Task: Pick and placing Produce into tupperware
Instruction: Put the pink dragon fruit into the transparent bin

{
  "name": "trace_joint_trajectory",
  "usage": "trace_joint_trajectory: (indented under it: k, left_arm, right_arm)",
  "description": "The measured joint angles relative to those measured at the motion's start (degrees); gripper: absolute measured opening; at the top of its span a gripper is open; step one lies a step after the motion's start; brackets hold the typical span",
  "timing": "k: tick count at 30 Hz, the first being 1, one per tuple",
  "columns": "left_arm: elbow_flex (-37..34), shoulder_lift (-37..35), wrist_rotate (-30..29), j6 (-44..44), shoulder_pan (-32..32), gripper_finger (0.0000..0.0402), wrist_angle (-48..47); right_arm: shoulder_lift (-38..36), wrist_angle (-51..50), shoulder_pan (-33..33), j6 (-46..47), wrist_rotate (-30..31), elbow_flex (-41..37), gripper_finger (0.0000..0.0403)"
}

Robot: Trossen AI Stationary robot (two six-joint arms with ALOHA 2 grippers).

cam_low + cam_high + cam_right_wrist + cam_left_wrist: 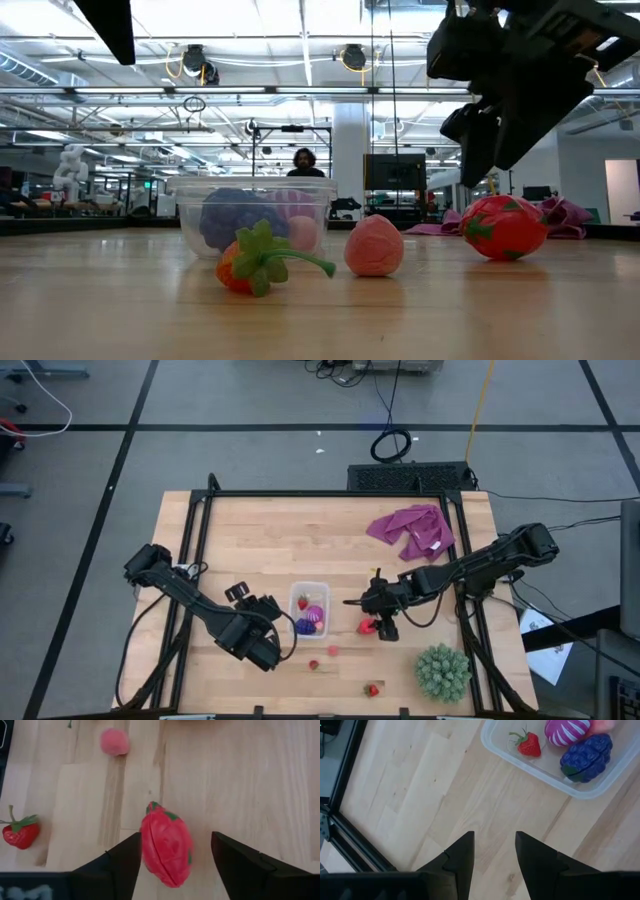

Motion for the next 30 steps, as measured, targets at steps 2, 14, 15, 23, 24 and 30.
trace_joint_trajectory:
  k: [2, 14, 15, 23, 24, 30]
  left_arm:
    - [0.00, -0.02, 0.02, 0.04, 0.00, 0.0147, 0.00]
    - [0.00, -0.02, 0.09, 0.11, 0.00, 0.0147, 0.00]
    - [0.00, -0.02, 0.10, 0.10, 0.00, 0.0147, 0.00]
    - [0.00, -0.02, 0.11, 0.11, 0.00, 0.0147, 0.00]
    - [0.00, -0.02, 0.11, 0.11, 0.00, 0.0148, 0.00]
    - [0.00, -0.02, 0.11, 0.10, 0.00, 0.0147, 0.00]
  right_arm:
    - [0.00, 0.05, -0.02, 0.13, 0.00, 0.00, 0.0247]
    - [0.00, 0.14, -0.02, 2.67, -0.01, 0.00, 0.0306]
    - [0.00, 0.13, -0.02, 3.22, -0.02, 0.00, 0.0306]
    - [0.22, -0.50, 0.11, 4.46, -0.10, 0.00, 0.0306]
    - [0.22, -0.50, 0.21, 4.46, -0.11, 0.00, 0.0306]
    - [0.22, -0.43, 1.21, 4.67, -0.15, 0.00, 0.0306]
